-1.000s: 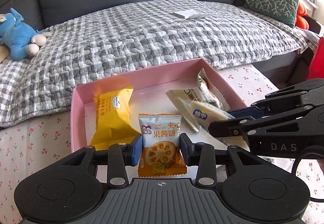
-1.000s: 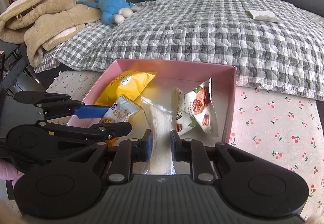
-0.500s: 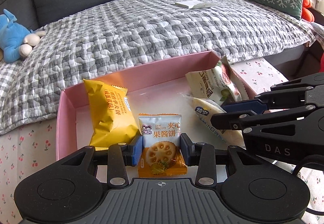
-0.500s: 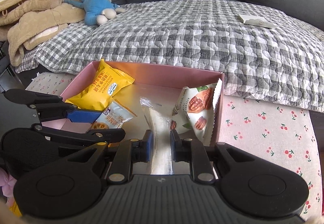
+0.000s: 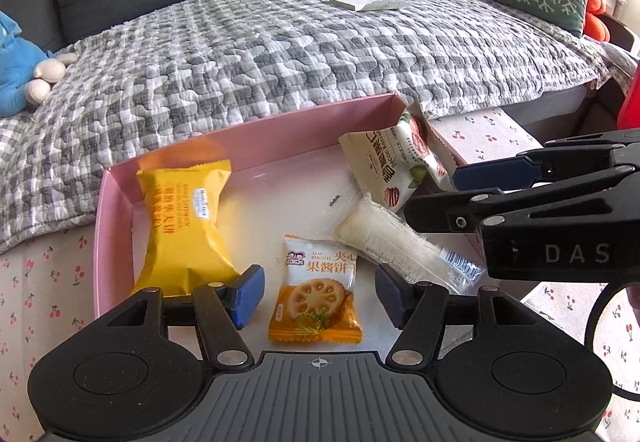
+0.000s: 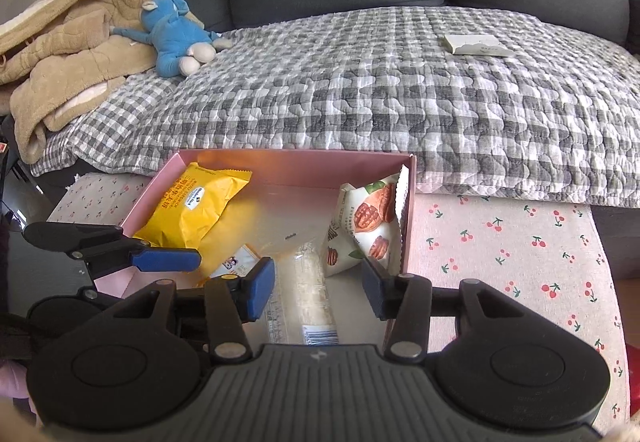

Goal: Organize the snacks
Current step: 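Lower both packets into the pink box and open both tools, then grasp the pink wafer pack with the left tool while the right tool grasps a yellow biscuit bag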

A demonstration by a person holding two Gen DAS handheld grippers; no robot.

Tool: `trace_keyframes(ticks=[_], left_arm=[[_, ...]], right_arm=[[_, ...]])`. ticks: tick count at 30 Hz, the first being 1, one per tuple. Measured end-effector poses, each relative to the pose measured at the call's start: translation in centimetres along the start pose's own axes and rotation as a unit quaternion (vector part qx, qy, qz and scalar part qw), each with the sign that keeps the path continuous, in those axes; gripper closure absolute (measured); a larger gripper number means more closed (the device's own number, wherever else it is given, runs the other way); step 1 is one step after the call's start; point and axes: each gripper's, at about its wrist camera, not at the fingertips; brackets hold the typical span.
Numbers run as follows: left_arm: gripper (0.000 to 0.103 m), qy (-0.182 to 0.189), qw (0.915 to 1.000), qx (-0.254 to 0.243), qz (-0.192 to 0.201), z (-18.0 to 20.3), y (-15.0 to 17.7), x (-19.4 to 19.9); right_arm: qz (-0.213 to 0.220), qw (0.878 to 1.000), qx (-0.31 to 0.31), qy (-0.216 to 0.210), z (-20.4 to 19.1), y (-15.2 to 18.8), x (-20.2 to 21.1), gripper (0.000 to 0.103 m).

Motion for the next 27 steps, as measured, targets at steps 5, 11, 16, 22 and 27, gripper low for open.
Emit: trace_keyframes(ticks=[5,11,16,22,27], left_arm=[[0.030,0.008,0.9999,0.010,0.001,0.1,0.2,1.3],[0.023,0.009,0.9998,0.009,0.013,0.9,0.5,3.8],[0.018,0.012,0.9996,0.015,0.020,1.2,1.2,5.6],[0.011,0.010,0.9994,0.012,0.031,1.2,2.5,8.0],[0.007,0.009,0.9991,0.018,0.037,0.8,3.7,9.7]], right_arm=[[0.007,1.000,-0.003,0.005,-0.1,-0.2,1.5,0.046],[0.023,1.000,0.000,0.010,-0.7,-0.3,3.9,0.033],[0.033,0.999,0.006,0.014,-1.4,0.0,5.7,0.025],[0.044,0.999,0.001,0.023,-1.6,0.8,7.5,0.013],[0.042,0.999,-0.006,0.030,-2.2,1.8,8.4,0.005]])
Point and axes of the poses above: each gripper's, at about its wrist camera, not at the fingertips, and x roughly against the way its jaws point, z to its right, y to its underside, and after that the axes turned 3 degrees about y, right-handed
